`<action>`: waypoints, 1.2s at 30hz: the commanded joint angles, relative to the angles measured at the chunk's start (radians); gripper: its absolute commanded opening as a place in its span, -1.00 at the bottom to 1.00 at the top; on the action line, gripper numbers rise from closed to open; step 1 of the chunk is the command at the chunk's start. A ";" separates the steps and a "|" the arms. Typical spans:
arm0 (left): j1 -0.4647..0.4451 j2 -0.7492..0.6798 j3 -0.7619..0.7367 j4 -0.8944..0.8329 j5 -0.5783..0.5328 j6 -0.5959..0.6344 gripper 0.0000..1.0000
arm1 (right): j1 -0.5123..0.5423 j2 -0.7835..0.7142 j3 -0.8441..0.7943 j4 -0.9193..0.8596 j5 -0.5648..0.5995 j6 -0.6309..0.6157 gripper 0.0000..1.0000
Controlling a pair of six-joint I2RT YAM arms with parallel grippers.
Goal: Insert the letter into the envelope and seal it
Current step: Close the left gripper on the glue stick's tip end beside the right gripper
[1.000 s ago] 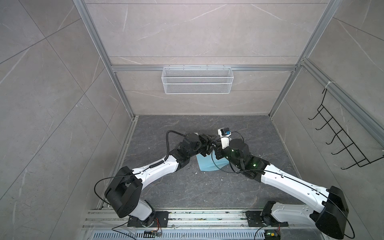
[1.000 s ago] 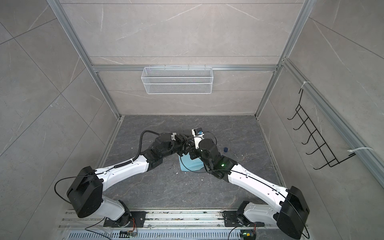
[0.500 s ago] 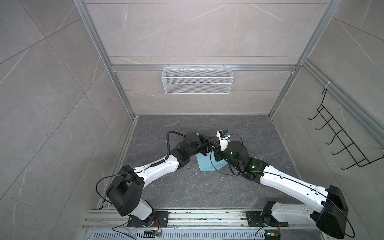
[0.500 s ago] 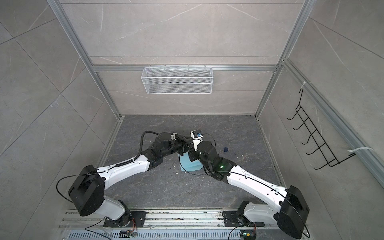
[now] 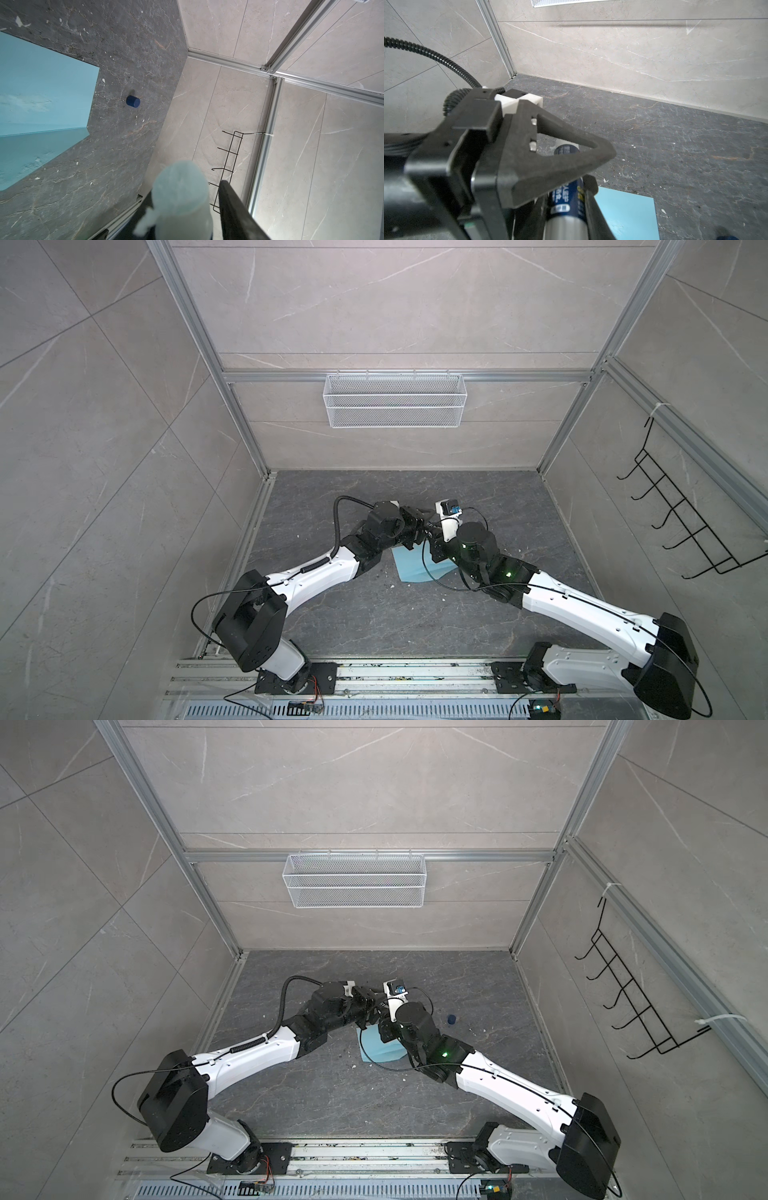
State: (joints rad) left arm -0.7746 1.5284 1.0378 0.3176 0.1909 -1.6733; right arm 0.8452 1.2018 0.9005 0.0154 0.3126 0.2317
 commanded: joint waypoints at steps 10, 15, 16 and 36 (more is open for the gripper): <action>-0.001 -0.080 -0.004 -0.006 -0.009 0.007 0.24 | 0.006 -0.021 -0.003 -0.018 0.087 -0.003 -1.00; -0.001 -0.087 -0.015 -0.003 -0.006 -0.019 0.21 | 0.007 -0.022 -0.006 -0.016 0.080 0.001 -1.00; 0.000 -0.083 -0.014 0.001 -0.002 -0.028 0.20 | 0.007 -0.022 -0.008 -0.015 0.077 0.001 -1.00; -0.001 -0.034 0.003 0.058 0.042 -0.027 -1.00 | 0.008 -0.034 -0.016 -0.016 0.048 0.006 -0.97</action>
State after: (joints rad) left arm -0.7746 1.4834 1.0241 0.3000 0.2165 -1.7271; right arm 0.8440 1.1870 0.8932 0.0120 0.3790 0.2325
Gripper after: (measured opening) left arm 0.260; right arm 0.256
